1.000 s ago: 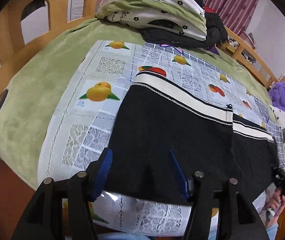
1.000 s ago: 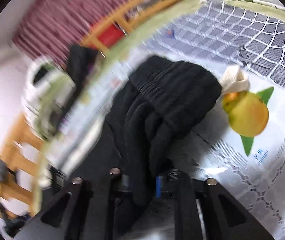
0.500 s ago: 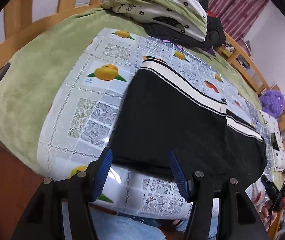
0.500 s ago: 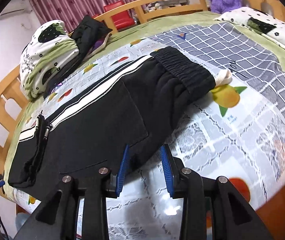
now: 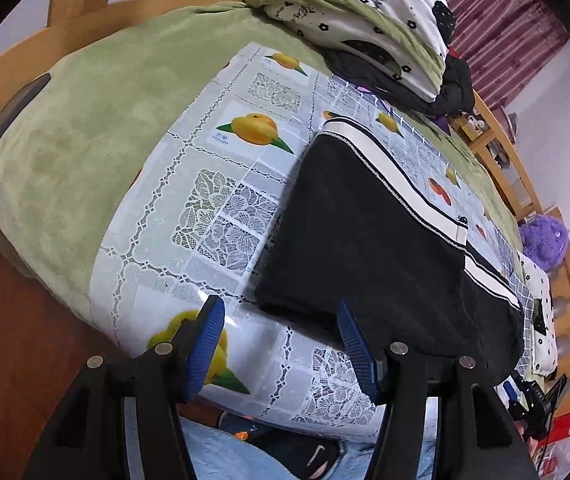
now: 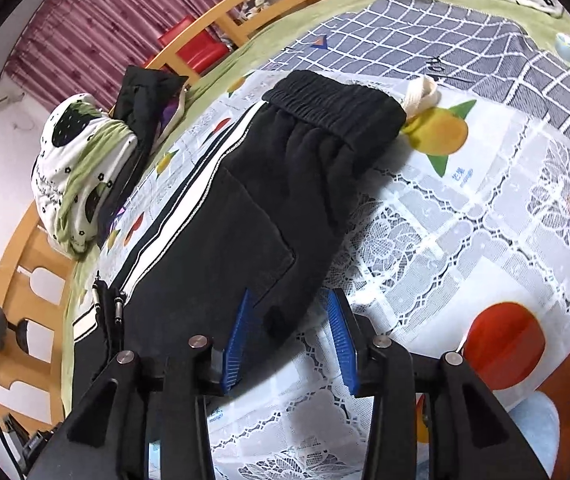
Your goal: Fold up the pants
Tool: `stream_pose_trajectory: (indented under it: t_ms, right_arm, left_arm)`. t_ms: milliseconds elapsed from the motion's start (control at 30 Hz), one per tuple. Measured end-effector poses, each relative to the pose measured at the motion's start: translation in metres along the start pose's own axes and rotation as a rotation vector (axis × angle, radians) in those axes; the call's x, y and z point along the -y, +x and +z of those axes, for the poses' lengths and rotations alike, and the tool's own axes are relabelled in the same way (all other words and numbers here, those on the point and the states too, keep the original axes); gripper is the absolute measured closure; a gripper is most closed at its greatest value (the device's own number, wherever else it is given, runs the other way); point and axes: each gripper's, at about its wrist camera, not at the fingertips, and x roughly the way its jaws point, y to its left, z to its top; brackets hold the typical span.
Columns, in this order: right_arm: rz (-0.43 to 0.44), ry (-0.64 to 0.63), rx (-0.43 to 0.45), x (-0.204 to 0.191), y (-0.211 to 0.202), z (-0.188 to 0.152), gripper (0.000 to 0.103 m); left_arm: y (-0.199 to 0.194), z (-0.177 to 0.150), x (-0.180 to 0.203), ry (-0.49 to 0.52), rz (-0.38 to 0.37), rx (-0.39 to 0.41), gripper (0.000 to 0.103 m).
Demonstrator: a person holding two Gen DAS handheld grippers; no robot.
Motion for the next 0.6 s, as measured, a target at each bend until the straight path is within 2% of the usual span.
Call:
stream_pose_trajectory:
  t_ms: [267, 467, 600]
  right_arm:
    - [0.012, -0.053, 0.032, -0.008, -0.005, -0.003, 0.063]
    - [-0.055, -0.147, 0.04, -0.016, -0.002, -0.002, 0.063]
    - [-0.058, -0.159, 0.036, -0.014, -0.002, 0.0, 0.063]
  left_arm:
    - [0.007, -0.002, 0.01, 0.037, -0.013, 0.002, 0.047]
    - [0.022, -0.007, 0.019, 0.058, -0.032, 0.002, 0.047]
    - [0.031, -0.009, 0.017, 0.051, -0.031, -0.007, 0.046]
